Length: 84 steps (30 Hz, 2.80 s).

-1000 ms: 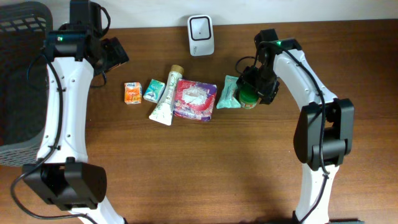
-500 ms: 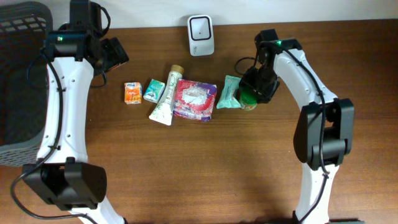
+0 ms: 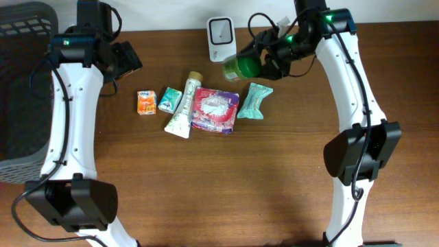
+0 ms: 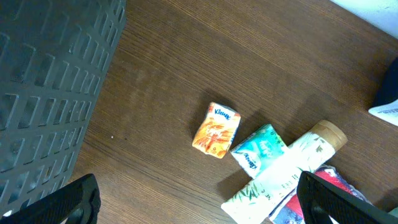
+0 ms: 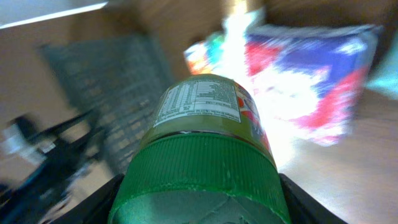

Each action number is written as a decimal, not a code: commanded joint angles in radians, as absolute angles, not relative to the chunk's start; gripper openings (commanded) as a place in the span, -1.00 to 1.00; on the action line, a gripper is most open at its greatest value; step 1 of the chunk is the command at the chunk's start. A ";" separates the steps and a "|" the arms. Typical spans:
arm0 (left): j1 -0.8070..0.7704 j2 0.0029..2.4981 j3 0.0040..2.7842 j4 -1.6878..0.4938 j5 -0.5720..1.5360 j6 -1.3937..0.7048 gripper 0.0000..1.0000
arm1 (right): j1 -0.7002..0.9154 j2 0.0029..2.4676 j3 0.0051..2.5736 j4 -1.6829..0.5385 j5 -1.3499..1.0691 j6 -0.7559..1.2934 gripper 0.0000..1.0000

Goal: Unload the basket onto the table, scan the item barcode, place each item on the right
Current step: 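Lift the jar with the right gripper and hold it at the scanner, then carry the jar right and set it at the table's right edge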

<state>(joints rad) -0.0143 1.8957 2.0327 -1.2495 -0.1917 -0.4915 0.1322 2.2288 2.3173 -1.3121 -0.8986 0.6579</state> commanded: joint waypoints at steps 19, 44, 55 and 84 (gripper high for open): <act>-0.015 1.897 2.032 -1.251 -0.199 -0.501 0.98 | 0.105 2.218 2.339 -1.184 -1.329 0.794 0.17; -0.015 1.897 2.032 -1.251 -0.199 -0.501 0.99 | 0.411 2.460 2.292 -0.233 0.222 0.274 0.15; -0.015 1.897 2.032 -1.251 -0.199 -0.501 0.98 | 0.371 2.415 2.293 -0.204 0.349 0.196 0.05; -0.015 1.897 2.032 -1.251 -0.199 -0.501 0.98 | -0.674 2.475 2.288 -0.976 0.089 0.409 0.62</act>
